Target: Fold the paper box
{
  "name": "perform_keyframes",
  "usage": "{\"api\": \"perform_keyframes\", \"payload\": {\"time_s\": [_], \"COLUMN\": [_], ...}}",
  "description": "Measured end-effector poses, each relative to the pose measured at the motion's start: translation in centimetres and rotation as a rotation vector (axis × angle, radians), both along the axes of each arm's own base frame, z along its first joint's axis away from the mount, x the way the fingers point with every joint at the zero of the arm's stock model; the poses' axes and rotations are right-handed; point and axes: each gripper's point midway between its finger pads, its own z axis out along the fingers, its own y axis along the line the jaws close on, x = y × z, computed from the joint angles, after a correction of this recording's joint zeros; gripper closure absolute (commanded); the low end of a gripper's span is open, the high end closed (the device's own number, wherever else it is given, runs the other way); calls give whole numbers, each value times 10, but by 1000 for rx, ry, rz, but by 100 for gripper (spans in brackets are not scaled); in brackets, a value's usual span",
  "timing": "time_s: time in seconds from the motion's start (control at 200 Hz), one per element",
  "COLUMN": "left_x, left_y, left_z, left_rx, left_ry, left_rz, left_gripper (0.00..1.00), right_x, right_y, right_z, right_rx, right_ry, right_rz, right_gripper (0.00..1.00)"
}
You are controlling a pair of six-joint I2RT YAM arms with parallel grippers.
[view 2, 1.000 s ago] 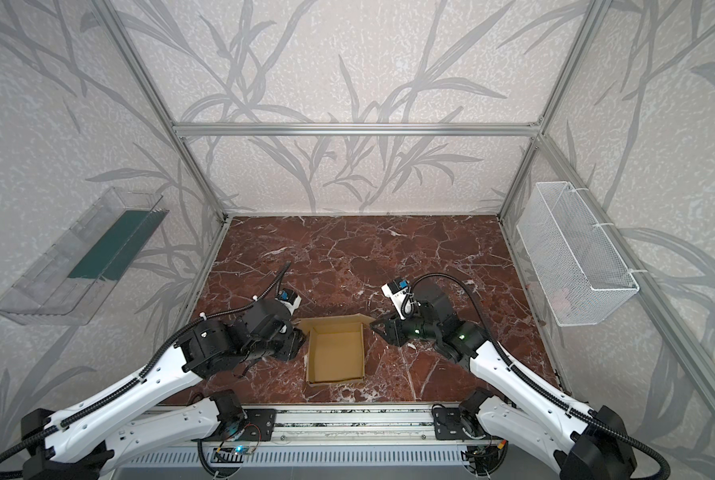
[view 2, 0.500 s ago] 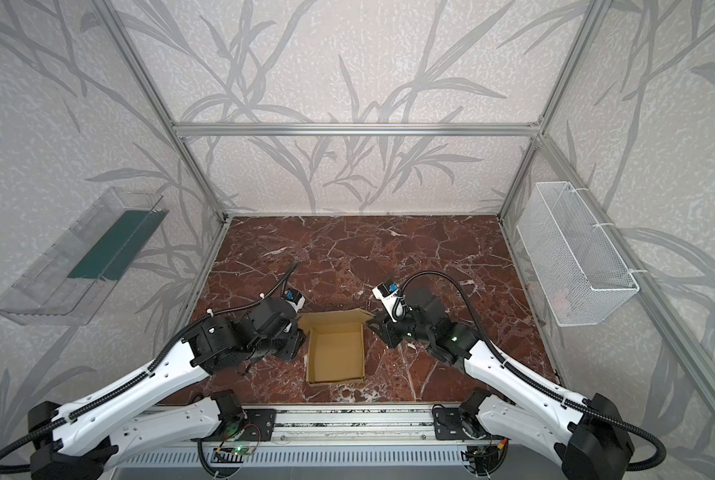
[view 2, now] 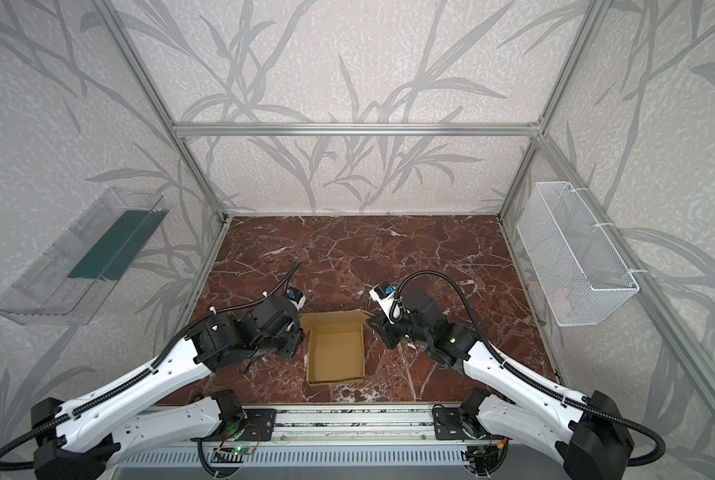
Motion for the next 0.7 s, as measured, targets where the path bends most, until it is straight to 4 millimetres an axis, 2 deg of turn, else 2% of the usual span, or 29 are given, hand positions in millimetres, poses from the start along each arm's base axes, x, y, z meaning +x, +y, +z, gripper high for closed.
{"api": "perform_keyframes", "payload": {"time_s": [0.7], "left_x": [5], "left_y": [0], "left_z": [-4], "left_rx": [37], "left_ry": [-11], "left_rz": [-7], "left_gripper": [62], "right_x": [4], "right_y": [-2], "right_z": [0], "right_rx": [-9], "right_ry": [-12], "right_rz": [-21], "right_gripper": [97]}}
